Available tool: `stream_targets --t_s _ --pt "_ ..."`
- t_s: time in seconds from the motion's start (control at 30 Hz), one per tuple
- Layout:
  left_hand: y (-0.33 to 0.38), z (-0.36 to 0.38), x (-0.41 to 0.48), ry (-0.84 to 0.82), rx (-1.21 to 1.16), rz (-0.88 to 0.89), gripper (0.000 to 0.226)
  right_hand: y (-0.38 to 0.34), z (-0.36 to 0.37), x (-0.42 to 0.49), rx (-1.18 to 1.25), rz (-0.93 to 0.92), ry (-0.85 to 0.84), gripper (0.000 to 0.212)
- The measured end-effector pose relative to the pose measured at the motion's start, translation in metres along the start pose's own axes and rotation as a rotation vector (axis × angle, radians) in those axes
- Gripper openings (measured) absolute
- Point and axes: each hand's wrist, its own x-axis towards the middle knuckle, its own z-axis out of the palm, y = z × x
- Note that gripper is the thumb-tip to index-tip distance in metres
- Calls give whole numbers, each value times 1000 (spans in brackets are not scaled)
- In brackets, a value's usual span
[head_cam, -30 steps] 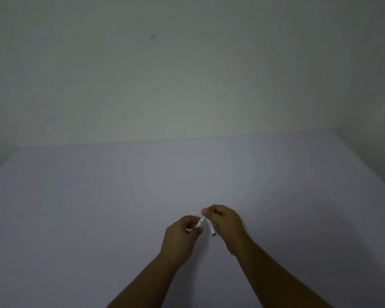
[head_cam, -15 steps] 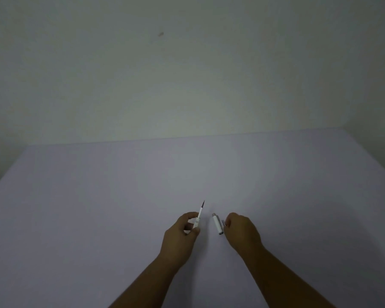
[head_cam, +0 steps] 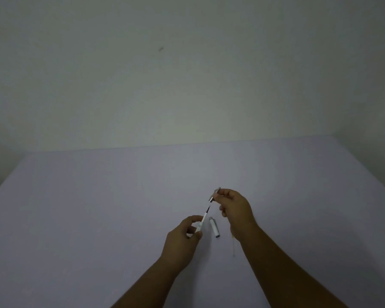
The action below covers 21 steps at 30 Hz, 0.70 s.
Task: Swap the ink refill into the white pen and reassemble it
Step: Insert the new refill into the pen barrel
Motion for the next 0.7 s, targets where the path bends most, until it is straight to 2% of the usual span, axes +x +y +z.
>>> stream_targets --t_s 0.4,0.57,0.7 --pt "7 2 -10 28 10 25 27 7 -3 -18 -133 -50 -58 7" --pt "11 2 -11 83 -14 -10 17 11 -1 -28 -145 -32 -166 17" --pt "15 0 -14 115 -1 13 11 9 -3 -30 -175 -24 -221 6"
